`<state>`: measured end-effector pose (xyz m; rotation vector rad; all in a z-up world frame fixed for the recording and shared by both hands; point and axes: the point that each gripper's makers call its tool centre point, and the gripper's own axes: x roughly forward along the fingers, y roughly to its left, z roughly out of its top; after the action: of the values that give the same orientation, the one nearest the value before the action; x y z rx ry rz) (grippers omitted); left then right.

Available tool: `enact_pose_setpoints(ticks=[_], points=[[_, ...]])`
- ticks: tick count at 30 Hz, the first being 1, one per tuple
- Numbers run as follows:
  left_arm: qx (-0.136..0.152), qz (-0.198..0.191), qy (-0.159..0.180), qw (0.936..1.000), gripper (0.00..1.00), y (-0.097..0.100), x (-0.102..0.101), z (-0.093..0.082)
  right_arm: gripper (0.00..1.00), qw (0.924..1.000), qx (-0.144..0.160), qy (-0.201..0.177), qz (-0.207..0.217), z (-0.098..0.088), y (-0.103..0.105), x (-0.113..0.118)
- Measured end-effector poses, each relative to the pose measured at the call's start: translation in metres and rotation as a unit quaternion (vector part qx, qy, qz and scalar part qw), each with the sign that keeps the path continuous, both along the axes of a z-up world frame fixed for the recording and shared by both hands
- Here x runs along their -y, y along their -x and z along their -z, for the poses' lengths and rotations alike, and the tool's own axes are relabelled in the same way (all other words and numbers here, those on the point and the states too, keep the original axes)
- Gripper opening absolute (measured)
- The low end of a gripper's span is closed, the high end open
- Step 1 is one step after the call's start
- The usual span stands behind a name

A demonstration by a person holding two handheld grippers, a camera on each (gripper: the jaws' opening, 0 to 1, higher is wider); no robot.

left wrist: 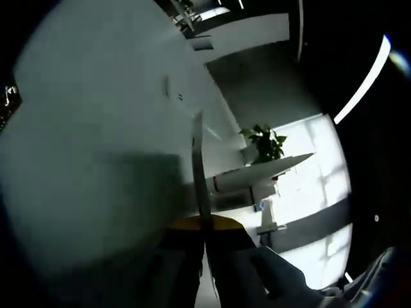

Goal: Arrange the skincare products in the storage area until every visible bottle or jar stands upright without overlapping.

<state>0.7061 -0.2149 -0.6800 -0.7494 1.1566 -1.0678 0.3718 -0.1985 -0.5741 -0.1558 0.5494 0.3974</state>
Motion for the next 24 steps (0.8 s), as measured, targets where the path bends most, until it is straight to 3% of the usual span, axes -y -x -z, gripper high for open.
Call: enact_pose_setpoints(ticks=[5, 8, 16, 19, 24], points=[[-0.004, 0.003, -0.015, 0.9999, 0.0, -0.001, 0.001, 0.008, 0.64, 1.0, -0.005, 0.001, -0.003, 0.002, 0.001, -0.001], [-0.003, 0.0, -0.029, 0.9996, 0.0, 0.01, 0.003, 0.008, 0.62, 1.0, -0.007, 0.003, -0.006, 0.003, 0.002, -0.002], [-0.003, 0.002, -0.07, 0.9975, 0.0, 0.003, 0.0, 0.018, 0.6, 0.9999, -0.013, 0.008, -0.008, 0.006, 0.003, -0.002], [0.002, -0.007, -0.087, 0.9962, 0.02, -0.002, 0.0, 0.021, 0.59, 0.9998, -0.016, 0.01, -0.009, 0.007, 0.004, -0.002], [0.033, 0.03, -0.136, 0.9897, 0.08, 0.005, -0.002, 0.031, 0.58, 0.9997, -0.019, 0.011, -0.009, 0.008, 0.004, -0.002]])
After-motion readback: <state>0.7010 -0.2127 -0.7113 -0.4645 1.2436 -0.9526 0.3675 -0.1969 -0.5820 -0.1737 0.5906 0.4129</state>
